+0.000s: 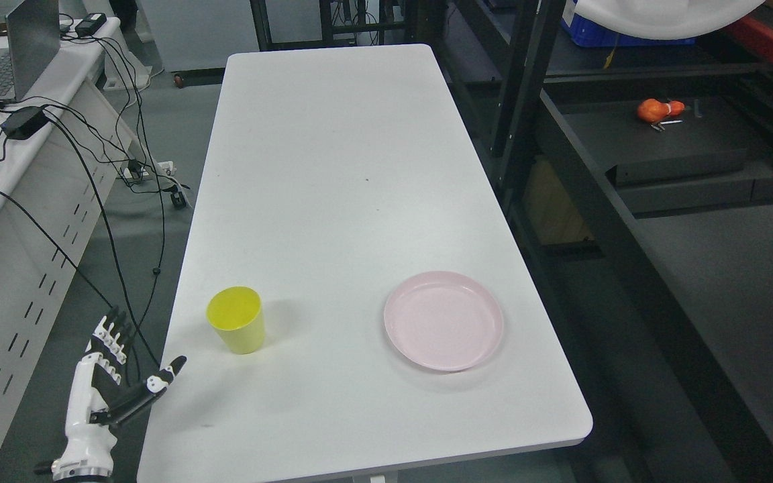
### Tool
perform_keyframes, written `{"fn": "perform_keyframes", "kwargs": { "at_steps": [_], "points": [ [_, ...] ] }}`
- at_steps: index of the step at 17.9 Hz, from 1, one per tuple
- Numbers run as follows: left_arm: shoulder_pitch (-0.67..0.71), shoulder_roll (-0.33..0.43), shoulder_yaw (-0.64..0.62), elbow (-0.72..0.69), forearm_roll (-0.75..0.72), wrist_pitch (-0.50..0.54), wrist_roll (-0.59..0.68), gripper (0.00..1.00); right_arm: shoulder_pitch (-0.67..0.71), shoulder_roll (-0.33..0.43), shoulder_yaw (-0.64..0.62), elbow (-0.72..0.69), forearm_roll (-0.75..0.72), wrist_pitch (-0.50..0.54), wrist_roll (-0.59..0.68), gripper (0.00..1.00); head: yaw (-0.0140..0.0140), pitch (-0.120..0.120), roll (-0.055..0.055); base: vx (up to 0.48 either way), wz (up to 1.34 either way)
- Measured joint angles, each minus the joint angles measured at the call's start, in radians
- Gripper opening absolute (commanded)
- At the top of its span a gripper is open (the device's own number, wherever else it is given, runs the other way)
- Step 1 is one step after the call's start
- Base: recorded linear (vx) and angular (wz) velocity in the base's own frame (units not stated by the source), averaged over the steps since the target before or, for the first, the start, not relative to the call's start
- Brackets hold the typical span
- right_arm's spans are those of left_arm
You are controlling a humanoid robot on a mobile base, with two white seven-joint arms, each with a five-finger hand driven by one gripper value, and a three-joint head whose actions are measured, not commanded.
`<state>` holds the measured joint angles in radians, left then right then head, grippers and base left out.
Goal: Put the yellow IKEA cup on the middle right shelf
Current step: 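Move the left hand toward the yellow cup on the table, then close the left hand around the side of the yellow cup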
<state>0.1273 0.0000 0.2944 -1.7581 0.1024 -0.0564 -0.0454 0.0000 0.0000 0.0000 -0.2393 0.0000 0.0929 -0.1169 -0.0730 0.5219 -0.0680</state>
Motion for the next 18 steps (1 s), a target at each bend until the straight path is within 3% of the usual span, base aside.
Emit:
{"fn": "perform_keyframes", "kwargs": {
  "at_steps": [10,18],
  "points": [
    [-0.01,0.0,-0.029,0.009,0.099,-0.018,-0.027,0.99,0.0,0.0,0.0,0.0,0.0,0.0,0.0,0.99,0.0,0.0,0.0,-0.006,0.01],
    [-0.106,0.0,-0.086,0.065,0.169,0.102,-0.103,0.99,0.0,0.0,0.0,0.0,0.0,0.0,0.0,0.99,0.0,0.0,0.0,0.0,0.0]
  ]
}}
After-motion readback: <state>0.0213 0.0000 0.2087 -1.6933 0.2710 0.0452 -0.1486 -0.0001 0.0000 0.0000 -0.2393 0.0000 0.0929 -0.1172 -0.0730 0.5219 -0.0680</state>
